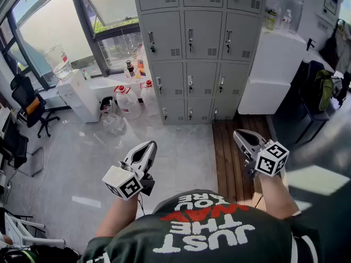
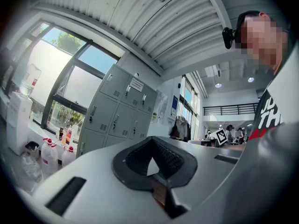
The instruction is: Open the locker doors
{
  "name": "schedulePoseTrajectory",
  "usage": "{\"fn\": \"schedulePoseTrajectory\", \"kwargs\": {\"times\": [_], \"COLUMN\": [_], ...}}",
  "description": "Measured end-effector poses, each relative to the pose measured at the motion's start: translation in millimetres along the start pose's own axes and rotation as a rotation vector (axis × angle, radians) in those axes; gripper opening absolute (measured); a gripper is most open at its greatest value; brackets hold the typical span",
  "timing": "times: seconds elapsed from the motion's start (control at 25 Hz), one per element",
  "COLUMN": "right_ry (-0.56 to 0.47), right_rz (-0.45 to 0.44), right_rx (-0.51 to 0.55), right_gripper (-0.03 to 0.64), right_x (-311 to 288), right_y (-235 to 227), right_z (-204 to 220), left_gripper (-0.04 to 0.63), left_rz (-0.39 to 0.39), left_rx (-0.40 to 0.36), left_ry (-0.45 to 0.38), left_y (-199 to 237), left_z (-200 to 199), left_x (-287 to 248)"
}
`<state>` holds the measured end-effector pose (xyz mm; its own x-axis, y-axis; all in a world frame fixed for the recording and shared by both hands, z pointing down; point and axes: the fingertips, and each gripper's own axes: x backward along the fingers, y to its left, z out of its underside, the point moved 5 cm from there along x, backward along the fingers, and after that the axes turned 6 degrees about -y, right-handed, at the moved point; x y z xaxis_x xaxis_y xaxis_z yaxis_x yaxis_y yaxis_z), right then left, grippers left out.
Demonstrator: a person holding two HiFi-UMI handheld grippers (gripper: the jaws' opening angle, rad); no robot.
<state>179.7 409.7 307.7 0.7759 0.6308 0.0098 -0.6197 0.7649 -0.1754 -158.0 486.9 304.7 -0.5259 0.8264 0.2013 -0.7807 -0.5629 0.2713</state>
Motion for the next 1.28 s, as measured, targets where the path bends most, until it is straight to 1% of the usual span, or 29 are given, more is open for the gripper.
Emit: {"fn": "schedulePoseTrajectory", "kwargs": {"times": [0.44,0.56,0.72,0.88,1.12,1.28], "right_ry": [0.011,0.022,0.001,0.000,0.001,0.010], "right_rz": [-0.002,-0.008,-0.002,-0.004,-0.009,-0.026], "right_rx": [0.008,-0.003,-0.022,-0.025,-0.040,-0.056], "right_gripper": [0.032,0.032,0.034,0.034,0.034,0.034], "right_x": [-4,-3,5,26,64,78], "right_y": [3,6,1,-15,-51,-74], "right_z": [1,2,5,4,-3,-3], "left_gripper": [-0.002,-0.002,-0.003,-0.003,-0.003,-0.003], "left_rz": [0.006,0.012,0.018,0.028,0.037,0.036], "left_rx": [0.008,0.009,0.013,0.014,0.020,0.020], "left_ry": [0.000,0.009,0.011,0.011,0.015,0.030], "left_y": [3,1,-4,-21,-57,-76], "left_z": [-6,-6,-1,9,26,36], "left_x": [1,0,-9,-27,-61,-81]}}
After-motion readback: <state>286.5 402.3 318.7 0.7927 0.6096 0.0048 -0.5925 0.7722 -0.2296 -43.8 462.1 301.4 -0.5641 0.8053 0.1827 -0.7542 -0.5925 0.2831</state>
